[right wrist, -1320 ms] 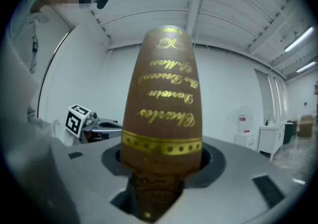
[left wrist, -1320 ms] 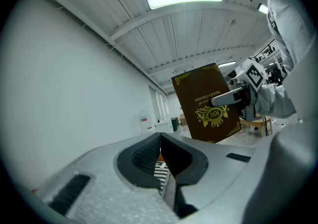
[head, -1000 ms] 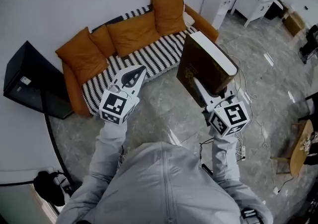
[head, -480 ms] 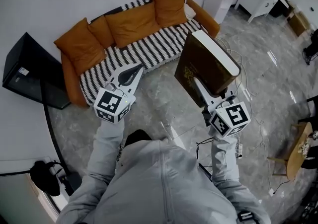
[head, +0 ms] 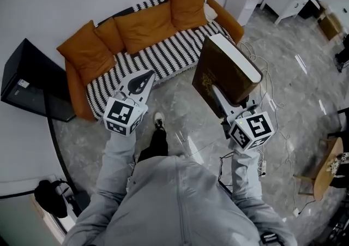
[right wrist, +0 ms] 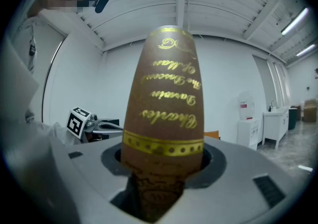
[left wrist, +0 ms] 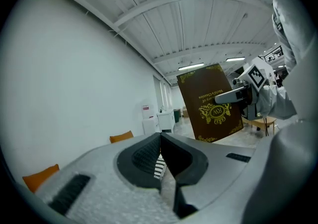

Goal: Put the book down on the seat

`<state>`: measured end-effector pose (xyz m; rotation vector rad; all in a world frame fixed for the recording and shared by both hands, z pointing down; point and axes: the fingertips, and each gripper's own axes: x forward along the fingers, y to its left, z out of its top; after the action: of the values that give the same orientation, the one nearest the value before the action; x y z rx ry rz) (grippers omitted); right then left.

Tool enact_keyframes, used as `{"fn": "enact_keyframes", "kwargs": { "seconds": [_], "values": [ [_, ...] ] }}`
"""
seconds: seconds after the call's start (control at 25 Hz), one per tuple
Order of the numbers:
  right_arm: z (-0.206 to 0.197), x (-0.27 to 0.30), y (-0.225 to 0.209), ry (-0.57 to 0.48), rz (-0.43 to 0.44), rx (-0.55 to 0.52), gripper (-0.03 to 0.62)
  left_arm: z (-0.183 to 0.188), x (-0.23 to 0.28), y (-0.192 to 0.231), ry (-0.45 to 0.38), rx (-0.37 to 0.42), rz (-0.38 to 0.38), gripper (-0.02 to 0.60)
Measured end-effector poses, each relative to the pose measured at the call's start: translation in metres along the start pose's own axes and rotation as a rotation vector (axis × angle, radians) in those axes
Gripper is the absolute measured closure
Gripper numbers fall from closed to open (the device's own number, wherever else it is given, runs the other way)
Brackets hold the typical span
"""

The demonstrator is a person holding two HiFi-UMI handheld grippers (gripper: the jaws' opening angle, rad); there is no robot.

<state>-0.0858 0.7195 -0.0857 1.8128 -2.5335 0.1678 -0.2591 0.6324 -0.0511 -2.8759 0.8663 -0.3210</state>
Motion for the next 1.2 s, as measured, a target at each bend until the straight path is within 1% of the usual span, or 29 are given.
{"fn": "enact_keyframes", "kwargs": {
  "seconds": [0.12, 0.24, 0.36, 0.48, 0.6, 0.68, 0.84, 0.96, 1.2],
  "values": [
    [-0.001, 0.027, -0.015, 0.004, -0.018, 0.002, 0.347, -0.005, 0.026, 0.02, 0.001, 0.03, -0.018, 0.555],
    [0.003, 0.061, -0.033, 0.0, -0.037, 0.002, 0.347, -0.005, 0.056, 0.051, -0.015, 0.042, -0.031, 0.555],
    [0.013, 0.096, -0.046, -0.016, -0.048, 0.032, 0.347, -0.006, 0.084, 0.086, 0.0, 0.067, -0.031, 0.555],
    [0.025, 0.127, -0.057, -0.024, -0.06, 0.034, 0.347, -0.005, 0.108, 0.114, 0.011, 0.082, -0.055, 0.555],
    [0.031, 0.156, -0.069, -0.018, -0.071, 0.034, 0.347, -0.002, 0.131, 0.14, 0.005, 0.074, -0.066, 0.555],
    [0.029, 0.17, -0.074, -0.005, -0.074, 0.038, 0.347, -0.005, 0.14, 0.152, 0.003, 0.053, -0.062, 0.555],
    [0.028, 0.186, -0.079, 0.012, -0.074, 0.037, 0.347, -0.009, 0.151, 0.165, 0.011, 0.036, -0.064, 0.555],
    [0.026, 0.212, -0.086, 0.026, -0.078, 0.041, 0.347, -0.018, 0.165, 0.186, 0.025, 0.019, -0.071, 0.555],
    [0.022, 0.256, -0.096, 0.043, -0.093, 0.049, 0.347, -0.028, 0.192, 0.212, 0.008, -0.004, -0.107, 0.555]
  ]
}}
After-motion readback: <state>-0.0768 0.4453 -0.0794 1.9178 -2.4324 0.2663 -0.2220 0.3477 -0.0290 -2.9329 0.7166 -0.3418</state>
